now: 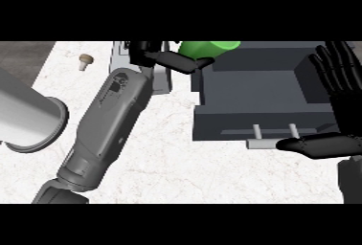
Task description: Pick up the cup, place it into the drawer and close the drawer
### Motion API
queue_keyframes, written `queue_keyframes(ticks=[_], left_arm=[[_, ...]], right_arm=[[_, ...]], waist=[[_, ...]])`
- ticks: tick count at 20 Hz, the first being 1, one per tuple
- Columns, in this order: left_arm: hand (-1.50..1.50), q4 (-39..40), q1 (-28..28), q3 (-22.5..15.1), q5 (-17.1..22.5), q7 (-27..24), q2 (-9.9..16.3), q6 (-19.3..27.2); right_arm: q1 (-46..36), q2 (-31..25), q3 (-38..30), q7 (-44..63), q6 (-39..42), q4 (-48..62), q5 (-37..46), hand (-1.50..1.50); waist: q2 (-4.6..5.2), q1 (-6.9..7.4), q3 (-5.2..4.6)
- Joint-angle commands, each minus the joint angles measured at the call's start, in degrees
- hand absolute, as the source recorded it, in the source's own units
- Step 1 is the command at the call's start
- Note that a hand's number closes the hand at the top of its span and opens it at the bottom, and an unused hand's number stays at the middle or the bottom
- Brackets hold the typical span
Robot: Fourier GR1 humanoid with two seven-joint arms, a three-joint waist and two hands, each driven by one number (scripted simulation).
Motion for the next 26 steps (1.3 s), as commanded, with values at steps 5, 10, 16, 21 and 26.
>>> queue_keyframes(ticks=[5,10,16,21,26], left_arm=[[1.5,15.51,-15.14,-4.59,2.61,7.78,-0.18,9.4],[1.5,21.47,-15.81,-12.29,7.92,9.45,-0.18,13.29],[1.5,27.09,-17.69,-17.73,9.5,13.86,-0.18,7.73],[1.5,28.39,-15.07,-21.9,10.8,12.86,-0.18,6.29],[-1.5,26.52,-13.25,-22.47,14.14,9.56,-0.18,8.01]], right_arm=[[-1.22,0.45,0.66,-2.62,0.85,2.64,0.44,-1.5],[-0.12,0.4,0.99,-1.72,2.24,0.62,-1.29,-1.5],[-5.62,-0.02,0.06,-1.72,2.8,3.56,-3.26,-1.5],[-6.56,0.07,1.84,-1.72,3.59,3.17,-2.61,-1.5],[-7.54,0.7,3.72,-2.3,5.04,3.78,-2.92,-1.5]], waist=[[0.94,-2.38,0.05],[0.98,-4.46,0.07],[1.91,-7.43,0.13],[2.43,-8.9,0.1],[3.03,-11.0,0.04]])
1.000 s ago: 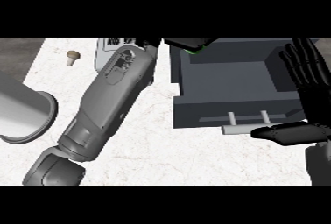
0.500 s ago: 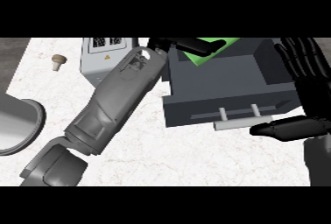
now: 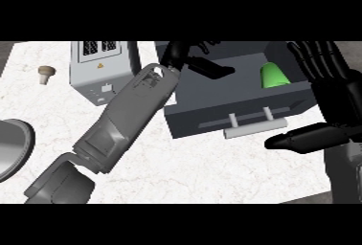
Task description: Pick up the cup, place it into the drawer and close the drawer
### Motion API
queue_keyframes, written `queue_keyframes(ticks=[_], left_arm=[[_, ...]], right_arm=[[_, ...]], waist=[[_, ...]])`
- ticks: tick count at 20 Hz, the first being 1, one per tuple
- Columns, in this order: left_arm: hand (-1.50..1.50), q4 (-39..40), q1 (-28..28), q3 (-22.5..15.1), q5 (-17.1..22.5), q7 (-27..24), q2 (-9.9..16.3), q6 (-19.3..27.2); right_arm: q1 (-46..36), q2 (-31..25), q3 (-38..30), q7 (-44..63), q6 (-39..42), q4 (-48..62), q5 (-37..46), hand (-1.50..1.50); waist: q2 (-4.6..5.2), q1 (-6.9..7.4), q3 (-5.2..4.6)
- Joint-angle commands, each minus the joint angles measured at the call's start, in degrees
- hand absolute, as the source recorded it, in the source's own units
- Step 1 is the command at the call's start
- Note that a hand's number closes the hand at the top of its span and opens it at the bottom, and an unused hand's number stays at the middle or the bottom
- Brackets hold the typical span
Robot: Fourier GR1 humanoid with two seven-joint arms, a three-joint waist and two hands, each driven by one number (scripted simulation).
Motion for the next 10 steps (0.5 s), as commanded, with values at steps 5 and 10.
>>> queue_keyframes(ticks=[5,10], left_arm=[[-1.5,-4.36,2.98,1.09,9.05,-5.97,0.0,-0.29],[-1.5,-6.94,3.84,2.63,14.41,-12.39,0.0,-2.3]], right_arm=[[-2.82,1.29,5.07,1.51,7.8,1.01,-7.1,1.5],[-1.34,-0.5,9.81,3.6,16.37,0.36,-12.15,1.5]], waist=[[0.53,-2.08,-0.09],[-0.3,-0.18,-0.13]])
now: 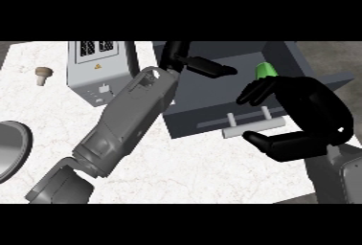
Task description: Pick up the cup, place it into the drawer and close the drawer
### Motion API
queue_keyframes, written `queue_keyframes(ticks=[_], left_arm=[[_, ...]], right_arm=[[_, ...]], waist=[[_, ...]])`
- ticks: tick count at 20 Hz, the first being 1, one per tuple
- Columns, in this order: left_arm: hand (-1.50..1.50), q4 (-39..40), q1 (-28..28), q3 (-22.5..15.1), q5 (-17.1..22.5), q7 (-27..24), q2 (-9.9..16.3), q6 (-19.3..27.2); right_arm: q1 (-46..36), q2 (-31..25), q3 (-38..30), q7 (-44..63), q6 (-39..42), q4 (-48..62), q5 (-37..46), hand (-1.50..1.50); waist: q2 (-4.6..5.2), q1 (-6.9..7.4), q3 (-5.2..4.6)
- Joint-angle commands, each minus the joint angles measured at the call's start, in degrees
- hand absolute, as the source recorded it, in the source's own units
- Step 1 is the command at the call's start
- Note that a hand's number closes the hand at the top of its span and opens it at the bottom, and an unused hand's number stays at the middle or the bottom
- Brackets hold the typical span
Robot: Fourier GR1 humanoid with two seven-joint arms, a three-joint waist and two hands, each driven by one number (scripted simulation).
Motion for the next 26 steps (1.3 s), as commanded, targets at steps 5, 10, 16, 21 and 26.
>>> queue_keyframes(ticks=[5,10,16,21,26], left_arm=[[-1.5,-0.16,-1.38,2.63,6.19,-5.64,-0.01,3.53],[-1.5,0.16,-1.31,2.0,7.83,-5.98,-0.01,3.97],[-1.5,0.03,1.49,4.33,10.37,-11.03,-0.01,0.36],[-1.5,-4.42,5.55,3.73,10.16,-8.92,0.96,-0.91],[-1.5,-6.29,9.85,4.71,10.06,-11.48,3.92,-2.69]], right_arm=[[1.94,-9.38,8.45,6.9,12.05,-1.18,3.57,1.5],[6.0,-12.02,9.54,4.73,9.63,-2.49,16.66,-1.5],[5.43,-8.55,15.74,-1.06,1.33,8.73,34.06,-1.5],[4.14,-8.94,17.95,-9.43,-1.9,25.44,41.45,-1.5],[-2.75,-6.99,19.25,-16.32,-6.24,43.3,47.38,1.5]], waist=[[-1.28,3.4,-0.06],[-2.11,7.1,0.06],[-1.57,10.32,0.05],[-2.37,13.35,0.08],[-2.03,14.74,0.12]])
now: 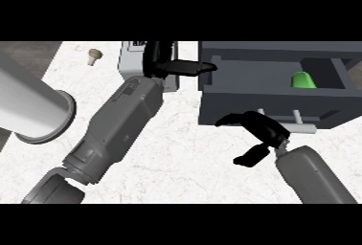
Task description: Pick up the cup, place it into the drawer and close the drawer
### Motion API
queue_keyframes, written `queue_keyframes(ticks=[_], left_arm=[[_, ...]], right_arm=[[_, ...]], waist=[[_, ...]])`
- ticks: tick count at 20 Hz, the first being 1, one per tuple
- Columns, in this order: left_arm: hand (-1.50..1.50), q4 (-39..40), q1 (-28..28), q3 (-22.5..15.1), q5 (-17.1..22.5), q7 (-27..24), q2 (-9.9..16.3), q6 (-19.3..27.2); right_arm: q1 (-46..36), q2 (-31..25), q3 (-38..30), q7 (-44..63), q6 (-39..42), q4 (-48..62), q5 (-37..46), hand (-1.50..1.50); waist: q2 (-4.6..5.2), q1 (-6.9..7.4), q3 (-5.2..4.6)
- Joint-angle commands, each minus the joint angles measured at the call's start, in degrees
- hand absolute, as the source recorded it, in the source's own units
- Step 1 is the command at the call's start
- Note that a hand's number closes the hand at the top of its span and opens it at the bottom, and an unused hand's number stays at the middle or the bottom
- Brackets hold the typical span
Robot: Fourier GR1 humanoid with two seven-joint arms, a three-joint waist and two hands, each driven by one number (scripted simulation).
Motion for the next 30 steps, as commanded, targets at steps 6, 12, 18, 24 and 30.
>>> queue_keyframes(ticks=[6,12,18,24,30], left_arm=[[-1.5,-8.03,5.65,0.1,0.69,2.58,4.58,-4.27],[-1.5,-11.28,9.25,0.31,1.71,4.59,7.14,-7.16],[-1.5,-13.37,13.02,-1.23,0.76,3.65,8.26,-9.84],[-1.5,-14.41,15.0,-1.19,0.93,3.53,9.6,-11.31],[-1.5,-15.61,15.86,-1.51,1.48,4.43,9.26,-12.51]], right_arm=[[-13.72,4.31,-6.02,-12.82,-10.68,29.09,3.73,1.5],[-23.34,-1.3,-14.46,-18.42,-11.18,38.13,-0.01,1.5],[-30.52,-2.69,-18.59,-15.52,-13.09,43.9,-1.54,1.5],[-32.19,-6.47,-21.26,-15.41,-10.22,42.99,-4.44,1.5],[-32.54,-8.33,-21.98,-14.75,-7.21,41.19,-6.18,1.5]], waist=[[0.29,4.16,0.17],[0.86,5.66,0.23],[1.66,7.86,0.19],[1.96,8.82,0.12],[2.01,10.28,0.04]])
